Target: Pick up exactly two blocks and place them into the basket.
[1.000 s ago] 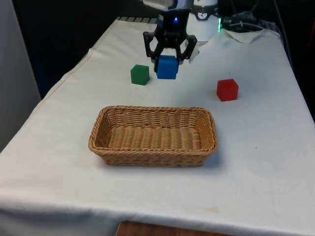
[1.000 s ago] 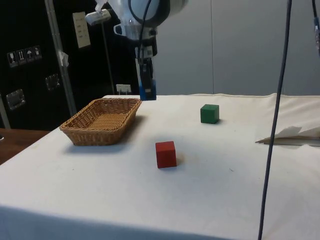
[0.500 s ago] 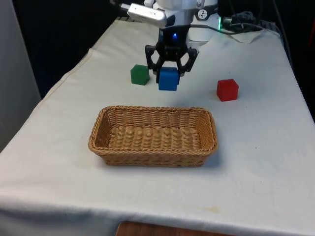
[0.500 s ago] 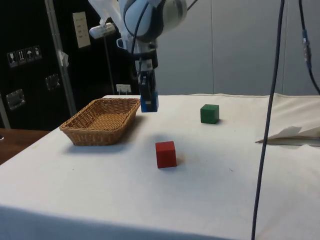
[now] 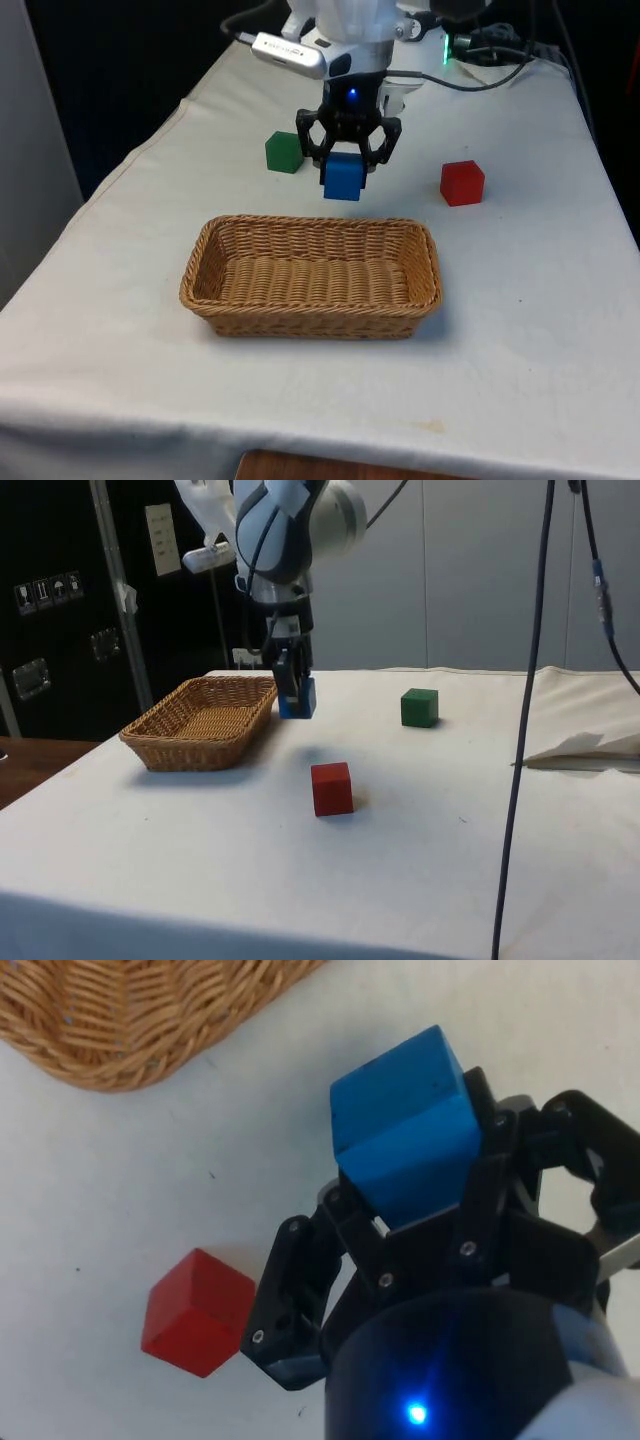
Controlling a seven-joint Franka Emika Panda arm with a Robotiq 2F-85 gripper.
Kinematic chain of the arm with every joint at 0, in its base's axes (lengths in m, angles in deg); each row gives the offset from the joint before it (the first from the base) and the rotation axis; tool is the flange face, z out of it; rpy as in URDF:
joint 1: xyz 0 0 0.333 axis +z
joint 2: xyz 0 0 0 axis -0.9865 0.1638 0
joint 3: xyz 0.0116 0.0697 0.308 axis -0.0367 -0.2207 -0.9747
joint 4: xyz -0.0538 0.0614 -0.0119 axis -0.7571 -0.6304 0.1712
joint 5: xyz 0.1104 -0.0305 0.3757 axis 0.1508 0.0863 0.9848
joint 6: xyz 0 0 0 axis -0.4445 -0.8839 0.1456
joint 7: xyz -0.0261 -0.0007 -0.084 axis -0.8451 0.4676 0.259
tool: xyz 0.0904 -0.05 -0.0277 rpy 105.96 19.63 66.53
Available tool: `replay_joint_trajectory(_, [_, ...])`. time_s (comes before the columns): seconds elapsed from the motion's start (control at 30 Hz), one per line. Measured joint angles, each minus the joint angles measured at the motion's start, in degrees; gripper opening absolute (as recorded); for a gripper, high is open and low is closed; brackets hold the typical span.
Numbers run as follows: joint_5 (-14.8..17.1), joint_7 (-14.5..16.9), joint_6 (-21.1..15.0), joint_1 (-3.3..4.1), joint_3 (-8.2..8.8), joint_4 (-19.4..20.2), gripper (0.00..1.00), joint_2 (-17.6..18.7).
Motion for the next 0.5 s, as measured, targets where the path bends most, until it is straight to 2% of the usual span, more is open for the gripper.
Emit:
replay_joint_trajectory(0.13, [0.11, -0.34, 0.34, -0.11, 0.17, -1.03, 0.0, 0.0])
replay_joint_trajectory(0.3, [0.11, -0.46, 3.9, -0.17, 1.49, -4.58, 0.0, -0.06])
replay_joint_trajectory(0.5, [0.06, -0.86, 5.61, -0.29, 2.01, -6.88, 0.0, -0.06])
